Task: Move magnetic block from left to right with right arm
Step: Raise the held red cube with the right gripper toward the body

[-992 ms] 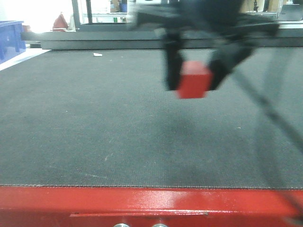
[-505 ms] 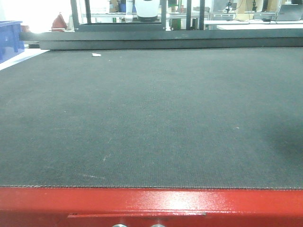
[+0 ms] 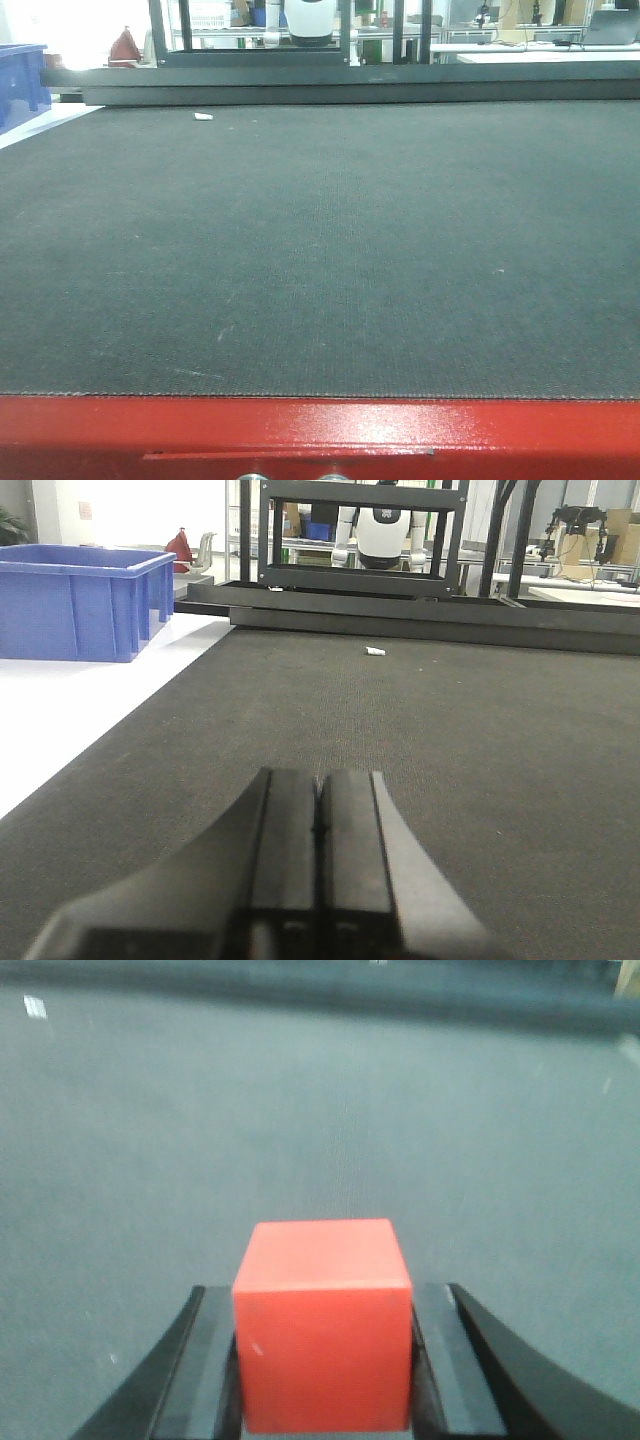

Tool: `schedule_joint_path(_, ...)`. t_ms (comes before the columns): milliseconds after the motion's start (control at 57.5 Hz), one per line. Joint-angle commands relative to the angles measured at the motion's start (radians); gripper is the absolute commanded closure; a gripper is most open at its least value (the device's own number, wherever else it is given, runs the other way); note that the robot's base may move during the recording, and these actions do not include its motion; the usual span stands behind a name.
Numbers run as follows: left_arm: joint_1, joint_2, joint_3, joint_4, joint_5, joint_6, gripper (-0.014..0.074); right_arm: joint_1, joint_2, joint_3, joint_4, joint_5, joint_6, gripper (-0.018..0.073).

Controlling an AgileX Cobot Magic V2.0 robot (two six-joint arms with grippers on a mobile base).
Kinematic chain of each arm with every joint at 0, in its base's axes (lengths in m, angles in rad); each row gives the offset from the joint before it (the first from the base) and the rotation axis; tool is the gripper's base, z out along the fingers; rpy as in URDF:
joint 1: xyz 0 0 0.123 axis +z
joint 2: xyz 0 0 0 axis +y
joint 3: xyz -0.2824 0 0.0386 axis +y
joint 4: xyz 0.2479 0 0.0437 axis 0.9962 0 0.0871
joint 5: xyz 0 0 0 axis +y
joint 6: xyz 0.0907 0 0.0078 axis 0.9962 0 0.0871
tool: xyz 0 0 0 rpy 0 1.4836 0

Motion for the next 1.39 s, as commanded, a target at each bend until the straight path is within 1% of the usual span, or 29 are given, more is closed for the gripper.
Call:
schedule_joint_path(0, -0.003, -0.012, 0.008, -0.007, -0.091, 0.002, 0.0722, -0.009, -0.093, -0.028, 0.005, -0.048, -0.011, 0.0233)
schedule_joint_path(104, -0.003, -0.012, 0.008, -0.007, -0.091, 0.002, 0.0722, -0.009, -0.205, -0.028, 0.005, 0.021, -0.011, 0.0233)
schedule_joint_path(261, -0.003, -0.012, 0.008, -0.007, -0.091, 0.002, 0.0722, -0.009, -0.289, -0.026, 0.005, 0.037, -0.011, 0.0233)
schedule_joint_path(1374, -0.003, -0.012, 0.008, -0.007, -0.091, 0.002, 0.0722, -0.009, -0.291, -0.026, 0.005, 0.036, -0.011, 0.0233)
